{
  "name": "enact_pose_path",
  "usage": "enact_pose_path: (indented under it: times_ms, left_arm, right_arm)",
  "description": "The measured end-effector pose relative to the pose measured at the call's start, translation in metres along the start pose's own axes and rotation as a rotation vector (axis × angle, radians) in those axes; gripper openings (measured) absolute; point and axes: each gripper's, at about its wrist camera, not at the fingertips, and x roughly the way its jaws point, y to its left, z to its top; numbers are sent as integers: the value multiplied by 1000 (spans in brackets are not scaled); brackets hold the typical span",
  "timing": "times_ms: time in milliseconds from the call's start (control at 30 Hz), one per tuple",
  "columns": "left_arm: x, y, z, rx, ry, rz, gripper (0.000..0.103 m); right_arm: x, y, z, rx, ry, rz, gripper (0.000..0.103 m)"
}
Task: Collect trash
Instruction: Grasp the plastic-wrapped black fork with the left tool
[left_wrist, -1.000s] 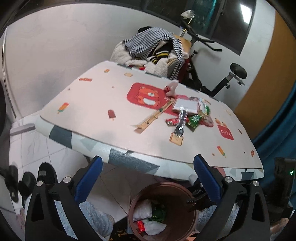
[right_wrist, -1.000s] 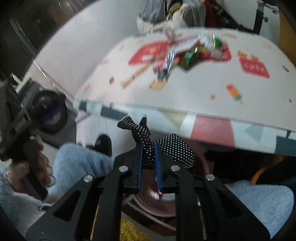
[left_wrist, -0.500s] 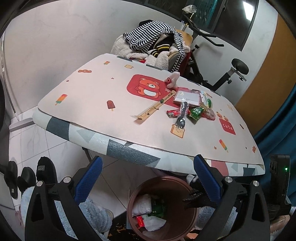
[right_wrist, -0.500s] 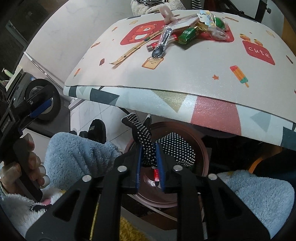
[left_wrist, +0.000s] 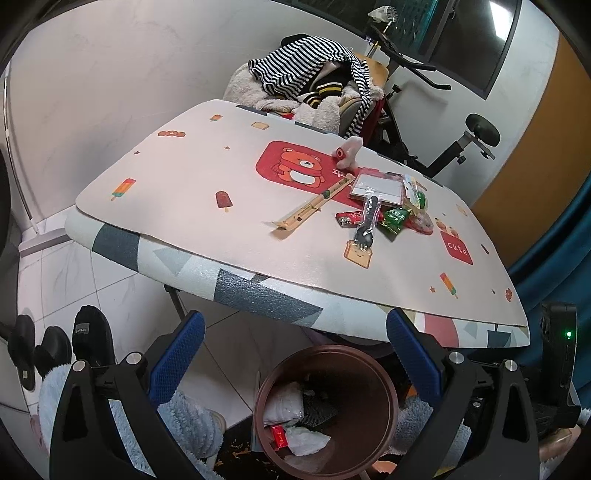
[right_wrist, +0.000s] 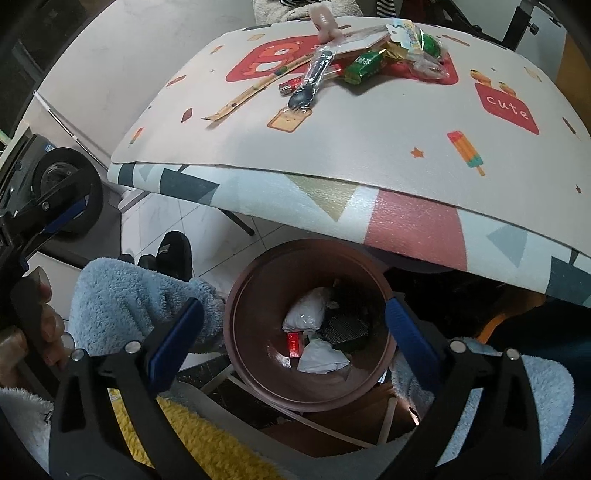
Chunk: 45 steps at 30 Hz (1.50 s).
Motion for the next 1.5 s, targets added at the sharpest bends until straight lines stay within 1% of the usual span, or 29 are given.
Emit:
enact_pose_path:
  times_ms: [267, 567, 700, 800, 900, 933, 967, 1000, 1033, 1133, 1200, 1267, 1333, 1400, 1467, 1500]
  left_arm:
    - [2, 1, 0, 2, 8, -3, 96]
    - [12, -2, 6, 15, 15, -2, 96]
    - [21, -9, 12, 51, 27, -32, 96]
    - [30, -20, 16, 91, 36, -72, 96]
    - [42, -32, 22, 132, 45, -112, 96]
    - [48, -38, 26, 147, 49, -125, 94]
    - [53, -41, 29, 155, 53, -134, 90]
    - [60, -45, 34, 161, 62, -144, 87]
    - [67, -48, 38, 162, 70, -152, 86]
    - [93, -58, 53, 154, 95, -178, 78]
    - [115, -67, 62, 160, 118, -191, 71]
    - [140, -77, 69, 171, 155, -206, 66]
    - [157, -85, 72, 181, 176, -211, 63]
    - [176, -93, 77, 188, 191, -204, 57]
    - [189, -100, 82, 191, 199, -207, 56]
    - [195, -102, 85, 197, 203, -202, 52]
  right_arm:
    - [0, 0, 2, 1, -8, -14, 97]
    - [-1, -17, 12, 48, -37, -31, 97]
    - [-6, -28, 24, 73, -80, -61, 97]
    - [-12, -39, 37, 98, -125, -67, 97]
    - [-17, -51, 49, 112, -162, -26, 97]
    - [-19, -54, 54, 118, -177, -13, 97]
    - [-20, -58, 57, 123, -193, -9, 97]
    - [-22, -63, 62, 131, -213, -12, 97]
    - [-23, -67, 67, 139, -226, -16, 97]
    - [-21, -80, 79, 167, -243, -8, 97]
    - [-20, -88, 85, 181, -251, -11, 97]
    - [-19, -93, 91, 187, -261, -19, 97]
    - [-19, -101, 94, 200, -269, -20, 97]
    - [-21, -103, 93, 204, -280, -20, 97]
    - [-23, -100, 90, 173, -295, -73, 97]
    - [-23, -98, 89, 165, -291, -88, 97]
